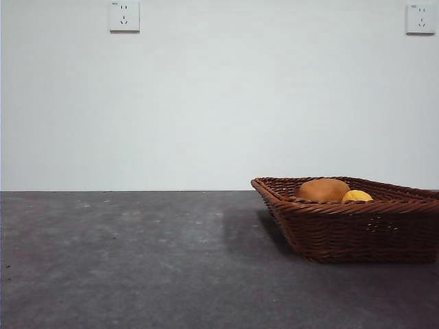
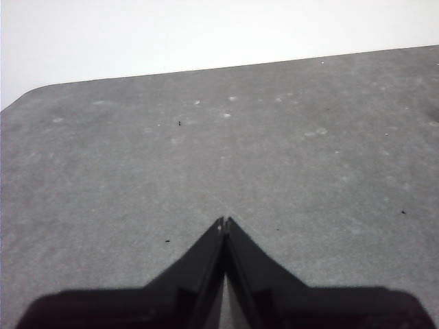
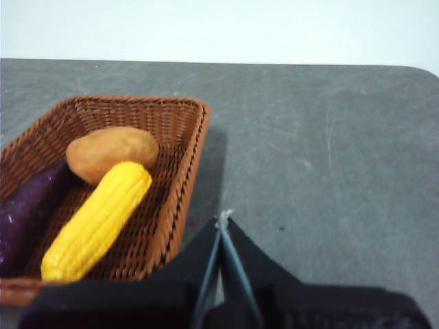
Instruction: Help me put the vegetables on the table into the basket
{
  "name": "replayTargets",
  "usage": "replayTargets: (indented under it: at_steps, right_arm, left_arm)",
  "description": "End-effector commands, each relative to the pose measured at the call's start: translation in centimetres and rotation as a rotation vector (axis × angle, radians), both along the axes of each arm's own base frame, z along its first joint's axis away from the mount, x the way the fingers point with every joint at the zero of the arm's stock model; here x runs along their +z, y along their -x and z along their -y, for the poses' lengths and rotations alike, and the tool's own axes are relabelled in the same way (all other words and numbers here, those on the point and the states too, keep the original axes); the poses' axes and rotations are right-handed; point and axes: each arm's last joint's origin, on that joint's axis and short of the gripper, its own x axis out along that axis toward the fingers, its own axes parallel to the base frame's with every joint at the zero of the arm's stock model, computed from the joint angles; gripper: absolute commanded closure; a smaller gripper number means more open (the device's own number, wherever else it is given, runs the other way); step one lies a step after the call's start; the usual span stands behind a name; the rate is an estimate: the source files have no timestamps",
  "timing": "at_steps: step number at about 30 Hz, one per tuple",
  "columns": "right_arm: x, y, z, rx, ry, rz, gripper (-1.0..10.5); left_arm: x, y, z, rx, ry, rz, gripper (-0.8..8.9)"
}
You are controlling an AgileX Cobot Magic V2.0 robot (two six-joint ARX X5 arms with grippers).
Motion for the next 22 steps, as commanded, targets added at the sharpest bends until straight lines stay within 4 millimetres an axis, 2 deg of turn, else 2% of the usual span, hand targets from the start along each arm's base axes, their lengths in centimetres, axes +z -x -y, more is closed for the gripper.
replayTargets:
  at_steps: [1, 4, 22]
  right_arm:
    - [-0.92, -0.16, 0.01, -0.005, -0.021, -0.025, 9.5]
    - [-1.65, -0.21, 0.01, -0.007, -0.028, -0.059, 9.5]
    - [-1.63, -0.22, 0.01, -0.010, -0.035, -0.057, 9.5]
  left_arm:
    - [-0.29, -0.05, -0.01, 0.000, 0.011, -0.003, 8.17]
    - [-0.29, -0.05, -0.01, 0.000, 0.011, -0.004, 8.17]
    - [-0.29, -0.05, -0.01, 0.000, 0.011, -0.003, 8.17]
